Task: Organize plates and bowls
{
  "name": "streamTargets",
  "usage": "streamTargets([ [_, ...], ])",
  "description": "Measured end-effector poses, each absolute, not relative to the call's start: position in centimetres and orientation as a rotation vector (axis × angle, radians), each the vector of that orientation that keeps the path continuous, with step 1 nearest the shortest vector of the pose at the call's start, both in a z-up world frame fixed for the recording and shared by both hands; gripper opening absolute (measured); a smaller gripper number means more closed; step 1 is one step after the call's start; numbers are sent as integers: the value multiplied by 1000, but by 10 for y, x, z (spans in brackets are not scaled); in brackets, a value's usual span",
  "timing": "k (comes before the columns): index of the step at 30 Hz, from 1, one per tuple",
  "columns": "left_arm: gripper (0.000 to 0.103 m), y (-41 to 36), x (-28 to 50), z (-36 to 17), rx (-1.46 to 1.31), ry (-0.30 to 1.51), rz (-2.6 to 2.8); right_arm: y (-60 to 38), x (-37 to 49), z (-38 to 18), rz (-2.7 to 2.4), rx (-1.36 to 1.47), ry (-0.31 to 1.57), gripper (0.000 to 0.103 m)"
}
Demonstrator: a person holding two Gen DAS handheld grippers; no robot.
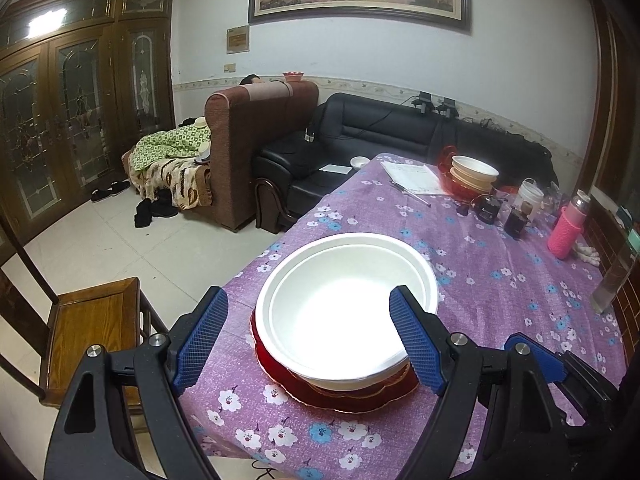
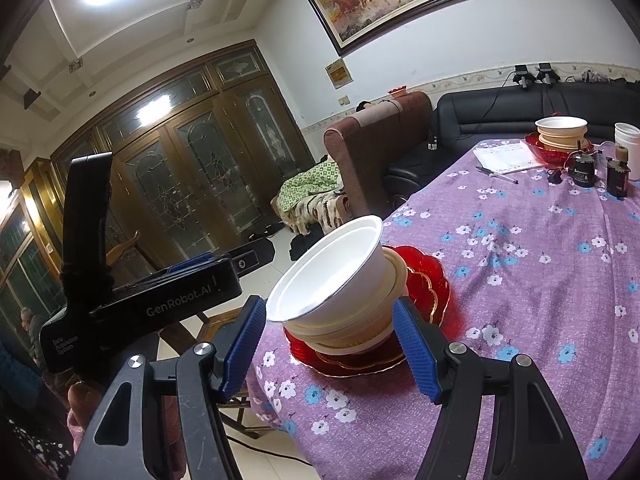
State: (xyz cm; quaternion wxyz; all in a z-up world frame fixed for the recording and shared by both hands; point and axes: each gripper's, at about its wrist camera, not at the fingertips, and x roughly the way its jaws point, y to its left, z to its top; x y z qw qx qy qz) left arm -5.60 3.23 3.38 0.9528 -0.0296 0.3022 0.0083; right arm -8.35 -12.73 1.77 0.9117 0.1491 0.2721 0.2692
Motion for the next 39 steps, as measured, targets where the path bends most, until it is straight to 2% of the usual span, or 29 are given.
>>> streamTargets([
  [39,84,28,-57,35,-52,617,1,-132,-83,28,559,330,536,69],
])
